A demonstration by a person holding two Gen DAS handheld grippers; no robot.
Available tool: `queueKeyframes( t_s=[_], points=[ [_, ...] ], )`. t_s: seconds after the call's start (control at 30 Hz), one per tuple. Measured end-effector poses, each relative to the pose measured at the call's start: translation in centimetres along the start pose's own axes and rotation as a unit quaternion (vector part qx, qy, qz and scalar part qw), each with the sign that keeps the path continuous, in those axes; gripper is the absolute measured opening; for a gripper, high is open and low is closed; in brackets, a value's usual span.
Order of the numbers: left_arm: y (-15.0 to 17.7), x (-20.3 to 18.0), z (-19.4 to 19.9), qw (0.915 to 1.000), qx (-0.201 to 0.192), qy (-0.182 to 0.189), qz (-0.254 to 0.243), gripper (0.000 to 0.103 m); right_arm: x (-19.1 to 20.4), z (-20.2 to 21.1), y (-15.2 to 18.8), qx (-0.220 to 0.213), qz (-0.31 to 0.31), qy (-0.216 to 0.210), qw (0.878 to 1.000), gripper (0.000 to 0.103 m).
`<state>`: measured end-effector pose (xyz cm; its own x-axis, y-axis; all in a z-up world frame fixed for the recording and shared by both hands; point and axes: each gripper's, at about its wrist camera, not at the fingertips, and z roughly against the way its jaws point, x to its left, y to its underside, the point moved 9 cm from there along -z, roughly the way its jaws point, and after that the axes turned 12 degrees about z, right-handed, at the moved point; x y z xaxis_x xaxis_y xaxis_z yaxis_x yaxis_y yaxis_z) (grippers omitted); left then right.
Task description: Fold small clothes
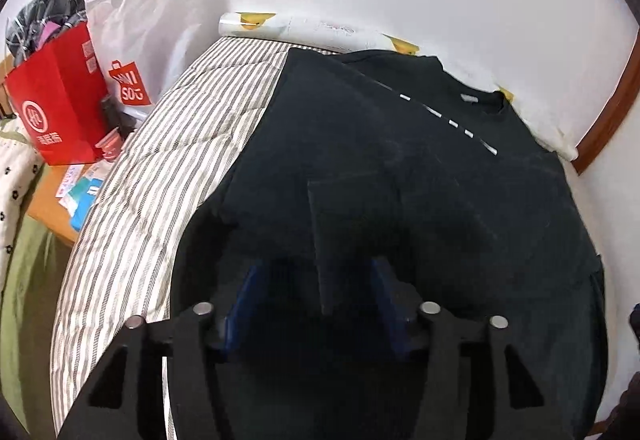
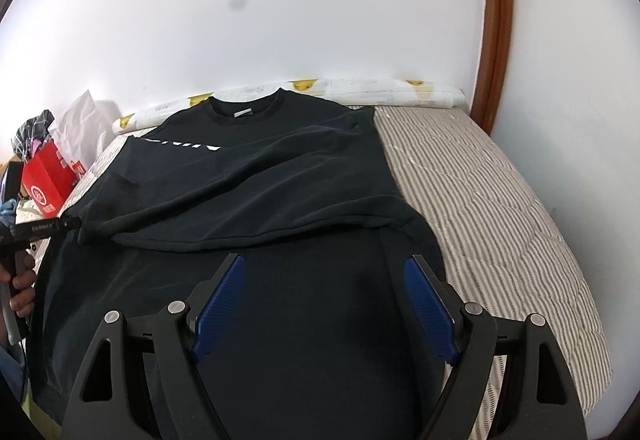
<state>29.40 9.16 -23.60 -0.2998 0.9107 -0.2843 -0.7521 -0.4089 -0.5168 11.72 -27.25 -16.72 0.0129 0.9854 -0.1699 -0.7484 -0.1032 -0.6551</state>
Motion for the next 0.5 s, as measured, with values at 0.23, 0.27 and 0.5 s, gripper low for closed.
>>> queueKeyframes(
  t_s=[0.23, 0.27, 0.5],
  points=[
    [-1.1, -1.6, -2.9, 0.9981, 0.028, -0.004, -0.054, 0.054, 0.9, -1.6, -0.4, 0.01, 0.001, 0.005, 1.0, 0.081],
    [-1.0, -1.8, -3.7, 0.9976, 0.034, -0.011, -0.06, 0.053, 1.0, -1.8, -0.4, 0.012, 0.001, 0.006, 1.0, 0.081],
    [-2.2, -4.1, -2.7, 0.9956, -0.018, -0.012, -0.091, 0.007, 1.0, -3.9, -1.3, 0.024, 0.011, 0.016, 1.0, 0.081]
  ],
)
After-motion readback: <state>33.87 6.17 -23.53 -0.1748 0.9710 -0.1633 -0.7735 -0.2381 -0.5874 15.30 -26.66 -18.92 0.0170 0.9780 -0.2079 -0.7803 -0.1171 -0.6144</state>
